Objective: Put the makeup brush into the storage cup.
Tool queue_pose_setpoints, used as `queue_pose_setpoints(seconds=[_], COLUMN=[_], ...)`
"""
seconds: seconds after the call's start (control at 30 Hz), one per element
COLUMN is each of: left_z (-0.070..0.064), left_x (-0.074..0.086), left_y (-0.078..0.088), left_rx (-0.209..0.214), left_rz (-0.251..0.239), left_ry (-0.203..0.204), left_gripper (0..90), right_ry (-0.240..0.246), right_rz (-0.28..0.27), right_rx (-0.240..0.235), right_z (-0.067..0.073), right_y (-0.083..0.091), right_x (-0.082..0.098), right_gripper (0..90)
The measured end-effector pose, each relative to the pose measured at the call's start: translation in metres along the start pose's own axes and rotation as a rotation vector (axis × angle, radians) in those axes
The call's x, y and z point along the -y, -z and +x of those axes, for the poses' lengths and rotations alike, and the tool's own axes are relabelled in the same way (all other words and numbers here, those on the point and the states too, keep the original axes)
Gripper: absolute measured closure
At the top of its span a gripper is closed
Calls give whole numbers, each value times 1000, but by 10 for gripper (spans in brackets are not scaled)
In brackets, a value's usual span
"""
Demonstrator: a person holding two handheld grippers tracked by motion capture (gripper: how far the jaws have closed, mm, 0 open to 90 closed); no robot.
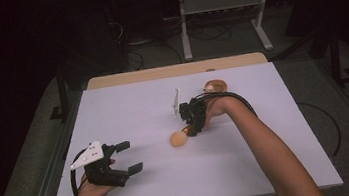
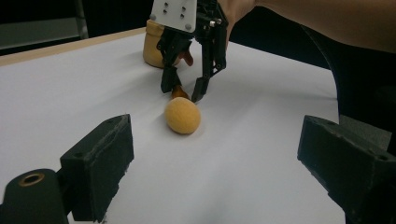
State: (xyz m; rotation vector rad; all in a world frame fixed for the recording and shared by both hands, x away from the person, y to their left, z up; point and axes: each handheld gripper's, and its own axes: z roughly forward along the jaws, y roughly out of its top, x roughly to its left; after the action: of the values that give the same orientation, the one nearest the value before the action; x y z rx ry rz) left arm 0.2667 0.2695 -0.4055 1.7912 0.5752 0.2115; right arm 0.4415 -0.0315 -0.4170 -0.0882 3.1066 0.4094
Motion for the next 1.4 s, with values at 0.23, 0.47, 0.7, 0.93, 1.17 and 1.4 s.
queue_pose_setpoints(seconds=[0.23,0.47,0.7,0.93,1.17,1.4], left_z=[0,-1,-1,-1,-1,-1], left_x=[0,0,0,0,0,0], left_y=[0,-1,-1,-2,-2,-1], left_rx=[0,2,2,4,6,3], left_rz=[1,-1,4,3,2,-1], left_ry=[1,6,0,-5,-3,6], left_gripper=[100,100,100,100,100,100], right_ry=[-16,-47,-79,-105,-87,-50], right_rz=[12,18,30,39,1,16], right_rx=[-1,-1,-10,-27,-23,-20], right_z=[1,2,3,4,5,7], right_y=[2,4,6,6,9,-1], right_x=[1,2,4,4,-4,-14], right_gripper=[493,561,618,632,559,535])
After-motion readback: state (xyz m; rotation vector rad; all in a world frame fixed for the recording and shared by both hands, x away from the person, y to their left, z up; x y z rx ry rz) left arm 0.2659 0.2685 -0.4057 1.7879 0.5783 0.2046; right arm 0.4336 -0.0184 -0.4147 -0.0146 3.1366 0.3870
